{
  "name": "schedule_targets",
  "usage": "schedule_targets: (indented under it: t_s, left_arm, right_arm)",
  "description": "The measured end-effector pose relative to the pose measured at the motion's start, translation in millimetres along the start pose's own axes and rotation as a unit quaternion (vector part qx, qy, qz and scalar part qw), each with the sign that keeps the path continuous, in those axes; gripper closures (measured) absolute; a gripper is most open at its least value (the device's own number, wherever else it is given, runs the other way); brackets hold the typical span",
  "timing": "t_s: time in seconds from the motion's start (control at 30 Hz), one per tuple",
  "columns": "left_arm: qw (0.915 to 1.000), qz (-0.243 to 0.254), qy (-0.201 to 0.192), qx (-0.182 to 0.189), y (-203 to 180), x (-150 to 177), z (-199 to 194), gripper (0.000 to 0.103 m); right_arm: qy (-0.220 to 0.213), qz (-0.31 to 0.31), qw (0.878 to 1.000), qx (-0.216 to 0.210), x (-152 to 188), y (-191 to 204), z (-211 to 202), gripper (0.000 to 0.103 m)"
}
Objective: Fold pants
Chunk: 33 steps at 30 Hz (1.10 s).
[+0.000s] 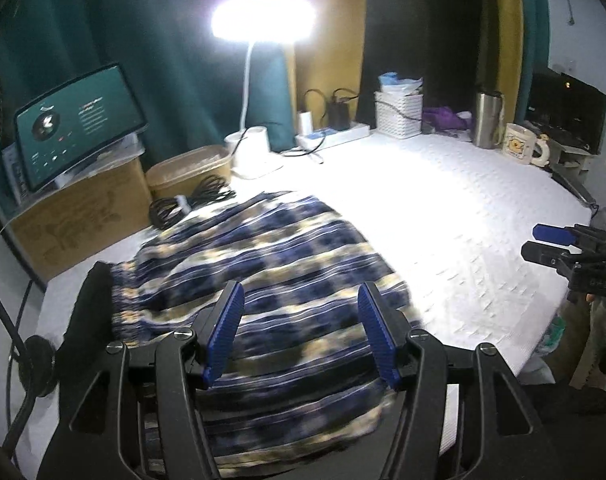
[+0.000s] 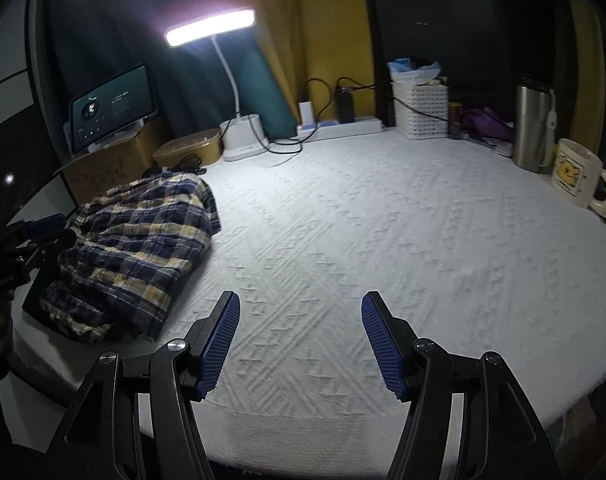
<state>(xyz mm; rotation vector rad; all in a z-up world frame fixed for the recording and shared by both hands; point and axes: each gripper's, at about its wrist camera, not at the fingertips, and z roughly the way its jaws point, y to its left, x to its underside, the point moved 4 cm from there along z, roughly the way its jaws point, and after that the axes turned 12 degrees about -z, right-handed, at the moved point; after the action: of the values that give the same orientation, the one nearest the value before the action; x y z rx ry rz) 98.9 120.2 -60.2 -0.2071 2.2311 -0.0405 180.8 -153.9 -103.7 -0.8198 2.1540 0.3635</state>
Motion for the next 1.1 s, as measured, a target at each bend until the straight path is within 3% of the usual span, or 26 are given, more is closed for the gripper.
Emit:
schedule_targets:
  t_s: [0.13, 0.37, 0.7, 1.1]
  left_arm:
    - [0.9996, 0.000, -0.012, 0.024, -21, -2, -2, 0.028]
    - [0.9975, -0.001, -0.045, 0.054, -50, -11, -16, 0.022]
    - [0.9923, -0.008, -0.110, 0.057, -65, -24, -49, 0.013]
    - [0.9809, -0.024, -0.187, 0.049, -60, -42, -94, 0.006]
  right_arm:
    - [-0.007, 0.004, 1.000, 0.017, 1, -10, -15, 0.038]
    - [-0.022, 0.006, 0.998, 0.053, -1, -27, -43, 0.032]
    - [-0.066, 0.002, 0.993, 0.097, -17, -42, -95, 0.029]
    - [-0.102, -0.017, 0.988, 0.116, -36, -30, -137, 0.027]
